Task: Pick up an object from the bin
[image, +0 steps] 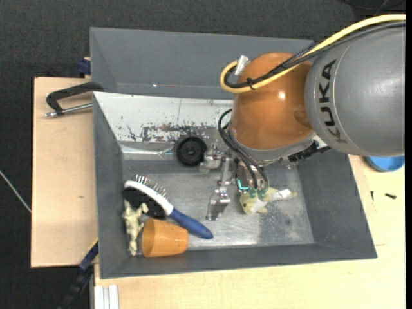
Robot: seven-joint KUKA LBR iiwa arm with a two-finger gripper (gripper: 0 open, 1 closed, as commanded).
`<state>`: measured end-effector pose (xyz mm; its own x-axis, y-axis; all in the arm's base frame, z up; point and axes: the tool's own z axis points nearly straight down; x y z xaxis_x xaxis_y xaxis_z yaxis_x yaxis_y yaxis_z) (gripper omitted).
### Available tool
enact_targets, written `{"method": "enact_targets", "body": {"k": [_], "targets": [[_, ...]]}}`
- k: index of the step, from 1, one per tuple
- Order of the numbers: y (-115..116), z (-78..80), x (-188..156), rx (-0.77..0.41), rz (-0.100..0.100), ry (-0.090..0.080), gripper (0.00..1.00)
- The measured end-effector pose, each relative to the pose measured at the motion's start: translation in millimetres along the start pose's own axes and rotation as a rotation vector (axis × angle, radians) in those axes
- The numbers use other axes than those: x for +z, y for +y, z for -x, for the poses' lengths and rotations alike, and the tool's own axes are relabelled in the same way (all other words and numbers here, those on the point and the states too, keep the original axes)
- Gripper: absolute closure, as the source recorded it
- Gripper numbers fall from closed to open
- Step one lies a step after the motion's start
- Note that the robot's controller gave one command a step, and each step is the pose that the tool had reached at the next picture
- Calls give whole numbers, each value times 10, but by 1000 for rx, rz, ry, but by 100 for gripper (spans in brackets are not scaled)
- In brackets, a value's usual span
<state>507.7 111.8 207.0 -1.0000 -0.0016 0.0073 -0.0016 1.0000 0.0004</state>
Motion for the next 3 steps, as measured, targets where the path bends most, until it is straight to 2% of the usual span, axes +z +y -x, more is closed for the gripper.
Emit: {"method": "enact_targets", "body": {"k": [1, 2, 3], "targets": [[332, -110, 1369, -184, 0, -10, 0], [326, -85, 1336, -178, 2, -18, 100], [454, 192, -455, -391, 0, -22, 100]]}}
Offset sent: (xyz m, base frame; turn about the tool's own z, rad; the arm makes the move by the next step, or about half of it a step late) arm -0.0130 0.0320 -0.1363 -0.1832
